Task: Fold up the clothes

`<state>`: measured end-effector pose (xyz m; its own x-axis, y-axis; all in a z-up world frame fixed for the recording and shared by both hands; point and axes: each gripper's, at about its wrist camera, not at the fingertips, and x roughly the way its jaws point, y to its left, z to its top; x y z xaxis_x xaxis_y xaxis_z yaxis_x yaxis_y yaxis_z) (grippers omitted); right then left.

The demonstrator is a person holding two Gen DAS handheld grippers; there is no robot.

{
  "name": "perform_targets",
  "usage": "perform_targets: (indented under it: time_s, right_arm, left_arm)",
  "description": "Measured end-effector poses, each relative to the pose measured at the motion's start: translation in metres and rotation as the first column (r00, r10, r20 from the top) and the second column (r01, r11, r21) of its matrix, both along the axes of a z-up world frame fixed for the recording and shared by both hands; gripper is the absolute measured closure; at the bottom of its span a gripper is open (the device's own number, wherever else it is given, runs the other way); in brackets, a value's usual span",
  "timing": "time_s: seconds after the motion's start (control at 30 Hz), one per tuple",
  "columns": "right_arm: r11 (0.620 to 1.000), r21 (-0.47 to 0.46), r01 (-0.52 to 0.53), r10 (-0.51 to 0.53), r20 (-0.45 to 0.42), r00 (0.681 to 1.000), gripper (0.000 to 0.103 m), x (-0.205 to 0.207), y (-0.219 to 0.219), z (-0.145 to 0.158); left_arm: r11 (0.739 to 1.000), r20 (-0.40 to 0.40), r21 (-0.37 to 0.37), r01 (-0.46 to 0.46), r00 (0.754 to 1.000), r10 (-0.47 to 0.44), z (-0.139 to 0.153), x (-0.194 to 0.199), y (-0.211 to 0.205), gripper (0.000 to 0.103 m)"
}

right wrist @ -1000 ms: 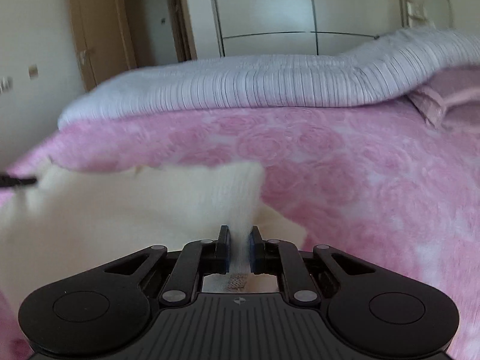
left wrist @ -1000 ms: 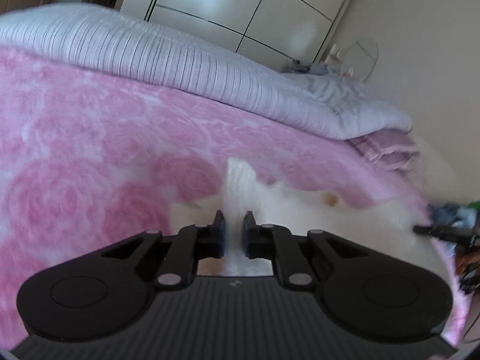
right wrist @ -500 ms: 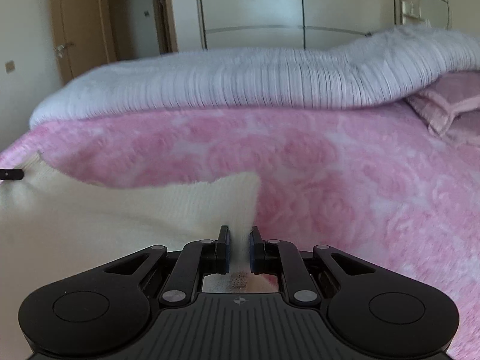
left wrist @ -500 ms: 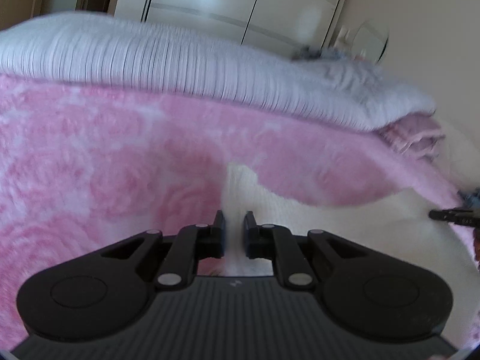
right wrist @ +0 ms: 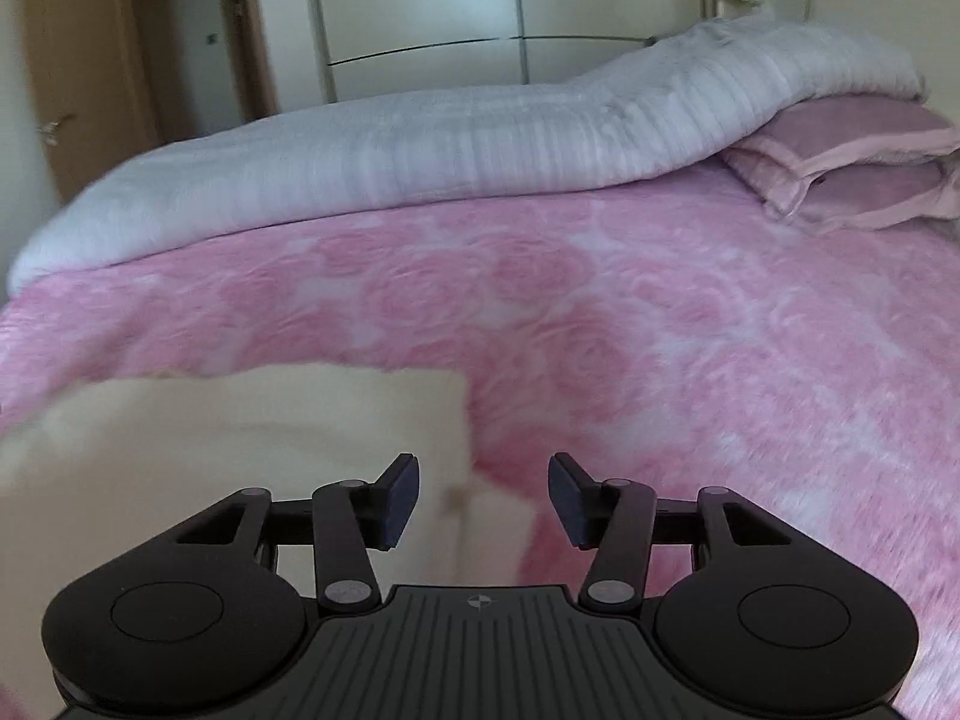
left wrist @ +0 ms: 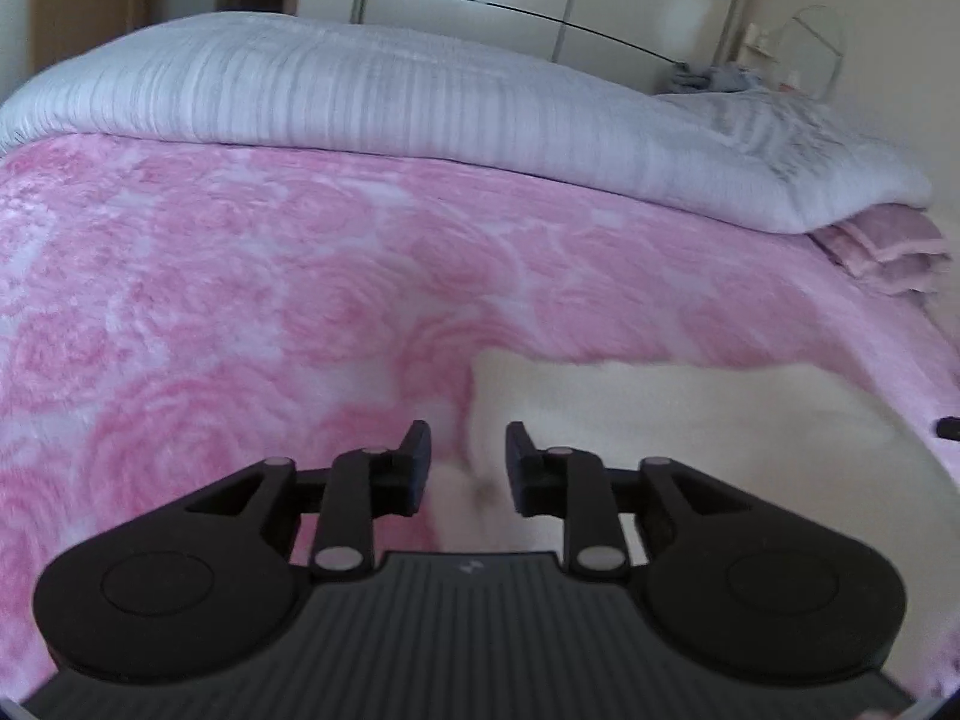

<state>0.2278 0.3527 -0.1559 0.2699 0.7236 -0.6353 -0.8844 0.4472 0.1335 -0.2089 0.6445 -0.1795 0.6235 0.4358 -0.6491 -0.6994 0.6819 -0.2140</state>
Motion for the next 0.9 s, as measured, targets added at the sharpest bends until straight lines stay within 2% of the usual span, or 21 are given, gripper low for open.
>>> perform_targets:
  time_s: [0.13,0.23,0.33,0.37,0.4,0.43,0.53,0.7,0.8,0.9]
  right_arm:
    - [1.000,-0.002,0.013,-0.013,-0.052,0.999,0.051,0.010,0.016,-0.011]
    - [1.000,0.002,0.027,-0.027,-0.094,0.995,0.051,0.021,0.031,-0.020]
    - [0.999,0.003,0.038,-0.037,-0.139,0.990,0.052,0.031,0.046,-0.029]
    - [1.000,-0.007,0.021,-0.022,-0.167,0.986,0.054,0.034,0.051,-0.034]
    - [1.000,-0.006,0.017,-0.018,-0.158,0.987,0.076,0.033,0.051,-0.035]
    - [1.000,-0.006,0.014,-0.015,-0.149,0.989,0.089,0.032,0.052,-0.036]
    - [1.000,-0.005,0.004,-0.004,-0.121,0.993,0.092,0.030,0.054,-0.038]
    - [1.000,-0.005,-0.014,0.013,-0.075,0.997,0.092,0.026,0.057,-0.043]
    - [1.000,-0.005,-0.024,0.024,-0.047,0.999,0.092,0.024,0.058,-0.045]
    - [1.000,-0.005,-0.026,0.026,-0.021,0.999,0.091,0.013,0.050,-0.043]
  left_arm:
    - [0.998,0.018,-0.068,0.014,1.000,-0.013,-0.005,0.014,0.009,0.075]
    - [0.992,-0.010,-0.123,0.015,1.000,-0.016,-0.019,0.036,0.026,0.074]
    - [0.990,-0.033,-0.138,0.016,0.999,-0.021,-0.034,0.053,0.040,0.078]
    - [0.991,-0.017,-0.132,0.031,0.999,-0.034,-0.034,0.055,0.041,0.088]
    - [0.991,-0.001,-0.124,0.046,0.999,-0.047,-0.035,0.056,0.042,0.094]
    - [0.991,0.015,-0.117,0.061,0.998,-0.060,-0.036,0.058,0.043,0.096]
    - [0.991,0.063,-0.088,0.100,0.993,-0.095,-0.037,0.062,0.045,0.098]
    - [0.997,0.106,-0.013,0.077,0.992,-0.075,-0.035,0.059,0.047,0.098]
    - [0.998,0.044,-0.021,0.065,0.997,-0.064,-0.050,0.063,0.049,0.097]
    - [0.998,-0.026,-0.020,0.062,0.998,-0.063,-0.058,0.064,0.046,0.091]
